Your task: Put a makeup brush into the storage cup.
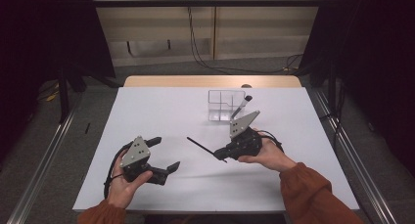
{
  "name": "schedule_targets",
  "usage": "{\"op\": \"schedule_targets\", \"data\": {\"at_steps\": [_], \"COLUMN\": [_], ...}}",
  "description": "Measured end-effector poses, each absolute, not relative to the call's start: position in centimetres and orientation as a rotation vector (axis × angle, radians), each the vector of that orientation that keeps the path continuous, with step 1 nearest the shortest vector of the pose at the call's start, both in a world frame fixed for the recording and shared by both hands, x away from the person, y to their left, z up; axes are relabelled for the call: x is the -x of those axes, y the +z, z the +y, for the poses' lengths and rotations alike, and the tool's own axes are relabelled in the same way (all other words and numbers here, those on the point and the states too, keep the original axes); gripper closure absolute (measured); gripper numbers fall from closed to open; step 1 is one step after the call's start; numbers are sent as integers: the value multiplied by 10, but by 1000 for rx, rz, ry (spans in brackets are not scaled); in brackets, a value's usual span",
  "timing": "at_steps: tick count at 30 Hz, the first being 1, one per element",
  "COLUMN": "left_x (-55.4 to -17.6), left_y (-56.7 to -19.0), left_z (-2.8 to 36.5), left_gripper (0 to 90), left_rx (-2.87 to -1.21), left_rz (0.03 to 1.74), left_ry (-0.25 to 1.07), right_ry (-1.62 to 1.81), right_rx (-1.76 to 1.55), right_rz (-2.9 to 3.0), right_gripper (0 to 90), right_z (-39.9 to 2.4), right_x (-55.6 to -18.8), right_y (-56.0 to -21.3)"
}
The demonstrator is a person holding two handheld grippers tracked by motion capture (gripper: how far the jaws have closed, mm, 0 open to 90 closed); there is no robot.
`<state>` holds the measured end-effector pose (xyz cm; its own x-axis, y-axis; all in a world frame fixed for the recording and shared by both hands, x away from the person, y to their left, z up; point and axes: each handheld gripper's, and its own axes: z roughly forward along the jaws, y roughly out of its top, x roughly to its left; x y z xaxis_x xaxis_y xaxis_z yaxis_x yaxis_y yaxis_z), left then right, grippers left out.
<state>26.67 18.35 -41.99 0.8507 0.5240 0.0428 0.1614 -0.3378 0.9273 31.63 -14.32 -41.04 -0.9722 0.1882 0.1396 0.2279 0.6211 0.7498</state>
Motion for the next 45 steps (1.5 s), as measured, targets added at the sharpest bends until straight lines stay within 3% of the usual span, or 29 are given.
{"op": "schedule_targets", "data": {"at_steps": [15,37,45], "left_x": [-267,-284,-289], "left_y": [-412,-402,-405], "left_z": [173,151,139], "left_gripper": [34,48,48], "left_rx": [-1995,-2233,-2325], "left_rz": [469,401,363], "left_ry": [359,311,231], "right_ry": [-1052,-642,-545], "right_rx": [207,92,60], "right_rz": [-2904,-2982,-2995], "right_gripper": [863,863,863], "right_z": [-128,-106,-103], "right_x": [-322,-326,-329], "right_y": [-393,-397,-398]}}
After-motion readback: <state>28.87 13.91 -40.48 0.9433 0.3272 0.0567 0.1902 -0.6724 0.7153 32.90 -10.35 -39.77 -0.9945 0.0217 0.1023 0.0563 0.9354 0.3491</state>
